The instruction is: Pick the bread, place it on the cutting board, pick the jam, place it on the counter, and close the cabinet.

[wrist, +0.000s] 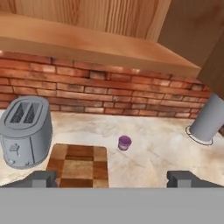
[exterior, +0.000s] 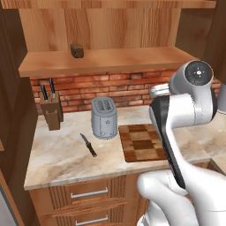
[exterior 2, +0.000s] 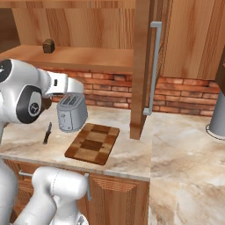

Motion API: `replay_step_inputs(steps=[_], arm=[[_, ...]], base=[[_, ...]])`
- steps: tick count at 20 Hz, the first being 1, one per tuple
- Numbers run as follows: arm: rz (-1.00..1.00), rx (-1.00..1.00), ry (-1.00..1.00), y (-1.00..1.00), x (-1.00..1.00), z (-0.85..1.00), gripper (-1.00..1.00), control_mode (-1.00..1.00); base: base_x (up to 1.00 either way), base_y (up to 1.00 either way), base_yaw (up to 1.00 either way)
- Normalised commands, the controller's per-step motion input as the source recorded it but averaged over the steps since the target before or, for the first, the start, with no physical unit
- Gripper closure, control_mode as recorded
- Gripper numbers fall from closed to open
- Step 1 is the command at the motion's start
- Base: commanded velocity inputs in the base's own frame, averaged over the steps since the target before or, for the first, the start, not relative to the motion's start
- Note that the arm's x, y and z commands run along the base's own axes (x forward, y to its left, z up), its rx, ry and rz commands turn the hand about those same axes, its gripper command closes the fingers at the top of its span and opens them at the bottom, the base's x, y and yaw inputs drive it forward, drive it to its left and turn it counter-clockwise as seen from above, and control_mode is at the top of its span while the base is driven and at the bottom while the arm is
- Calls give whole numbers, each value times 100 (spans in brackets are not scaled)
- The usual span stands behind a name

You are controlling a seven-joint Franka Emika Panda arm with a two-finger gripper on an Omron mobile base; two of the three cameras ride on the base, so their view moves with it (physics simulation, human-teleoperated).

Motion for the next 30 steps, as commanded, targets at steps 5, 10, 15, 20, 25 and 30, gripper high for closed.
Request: replay_step_inputs(steps=[5, 10, 15, 20, 25, 30], arm=[[0, 6, 5, 18, -23, 29, -100, -100], [1, 13, 1, 10, -25, 17, -100, -100], [0, 7, 0, 31, -22, 3, -100, -100], [0, 3, 0, 45, -17, 3, -100, -100], [0, 3, 0, 45, -15, 7, -100, -100], [0, 2, 0, 46, -13, 14, -100, -100]], base=[[0, 0, 0], [0, 0, 0], [0, 0, 0], [0, 0, 0], [0, 0, 0], [0, 0, 0]])
